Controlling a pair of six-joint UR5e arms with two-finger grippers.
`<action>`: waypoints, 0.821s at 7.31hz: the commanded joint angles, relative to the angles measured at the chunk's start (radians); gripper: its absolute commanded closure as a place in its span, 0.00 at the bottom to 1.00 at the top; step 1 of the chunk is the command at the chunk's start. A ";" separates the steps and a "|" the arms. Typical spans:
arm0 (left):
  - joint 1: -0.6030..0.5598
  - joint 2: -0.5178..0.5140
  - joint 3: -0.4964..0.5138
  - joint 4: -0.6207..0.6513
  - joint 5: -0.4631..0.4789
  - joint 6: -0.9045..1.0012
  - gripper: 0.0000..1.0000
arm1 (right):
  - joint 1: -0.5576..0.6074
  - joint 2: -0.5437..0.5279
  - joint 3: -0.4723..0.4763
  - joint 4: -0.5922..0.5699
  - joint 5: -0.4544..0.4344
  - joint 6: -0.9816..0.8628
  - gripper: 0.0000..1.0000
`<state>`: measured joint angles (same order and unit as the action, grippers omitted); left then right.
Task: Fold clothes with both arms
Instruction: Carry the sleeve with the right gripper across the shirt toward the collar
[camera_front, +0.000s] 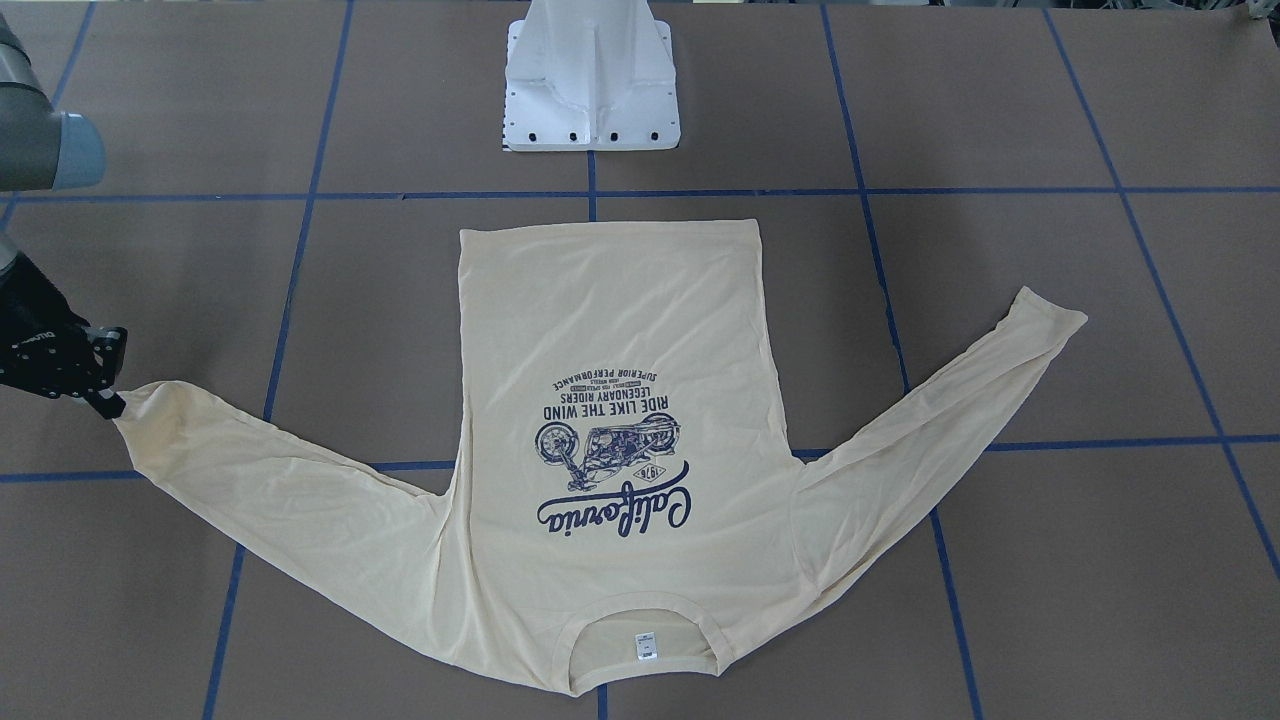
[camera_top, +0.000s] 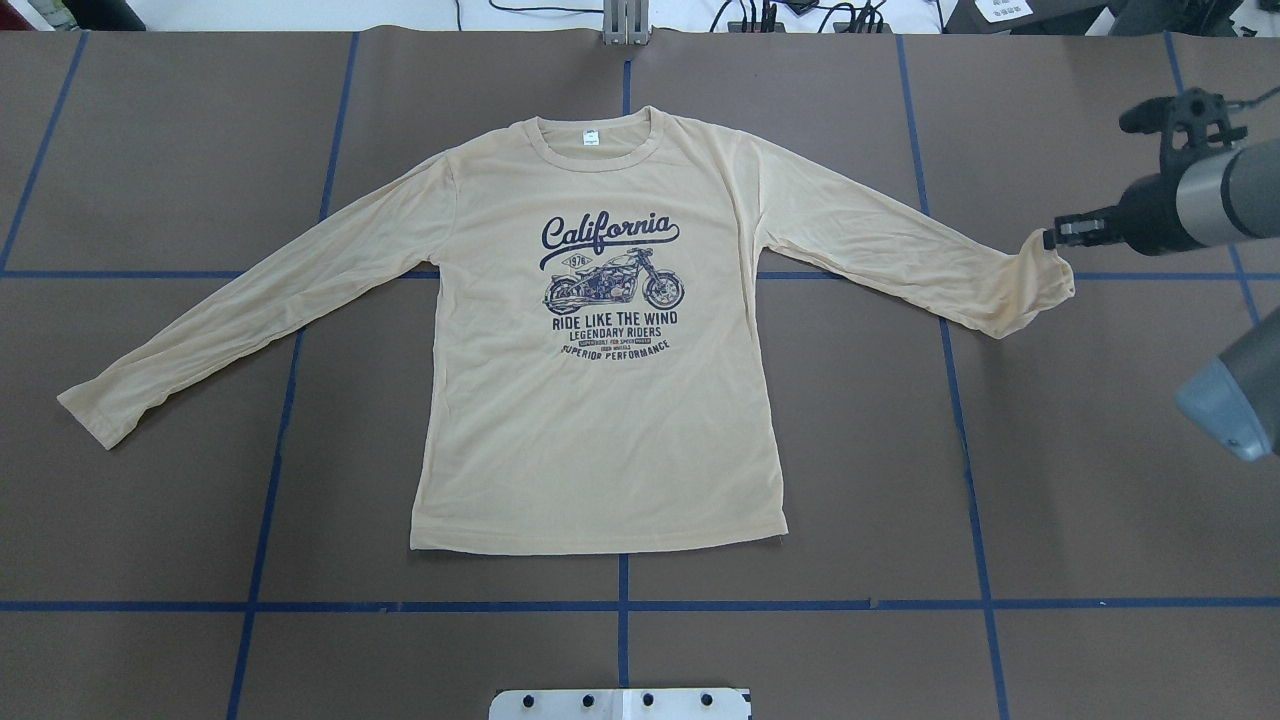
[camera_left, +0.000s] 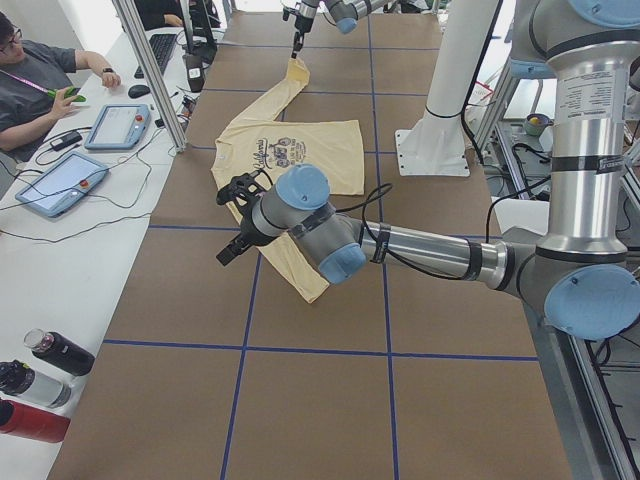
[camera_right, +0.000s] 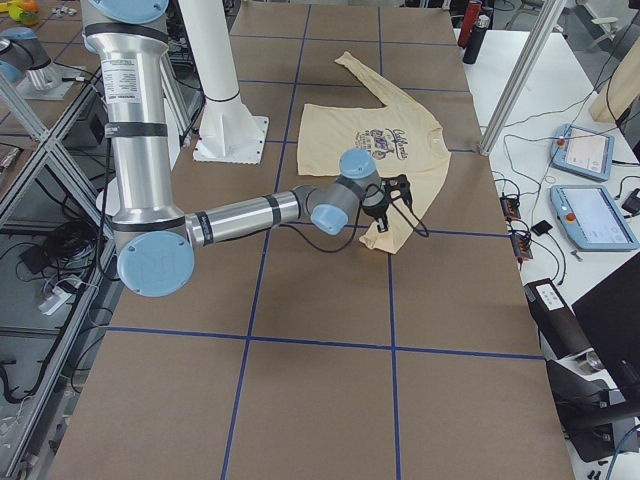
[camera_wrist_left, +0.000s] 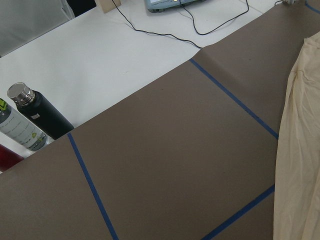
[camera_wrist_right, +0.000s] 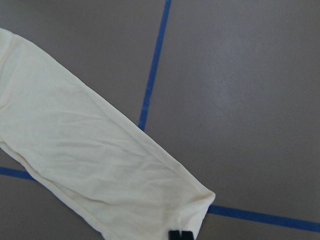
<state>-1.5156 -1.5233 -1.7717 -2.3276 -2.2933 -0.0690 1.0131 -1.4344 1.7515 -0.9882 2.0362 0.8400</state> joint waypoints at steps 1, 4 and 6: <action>0.000 0.000 0.000 0.001 0.000 -0.002 0.00 | -0.060 0.225 0.014 -0.180 -0.036 0.190 1.00; 0.000 0.000 0.002 0.002 0.000 -0.003 0.00 | -0.198 0.536 -0.195 -0.214 -0.230 0.334 1.00; 0.000 0.000 0.011 0.001 0.000 0.000 0.00 | -0.287 0.726 -0.358 -0.213 -0.370 0.356 1.00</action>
<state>-1.5156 -1.5233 -1.7672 -2.3260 -2.2933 -0.0712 0.7822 -0.8297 1.4965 -1.2007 1.7494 1.1793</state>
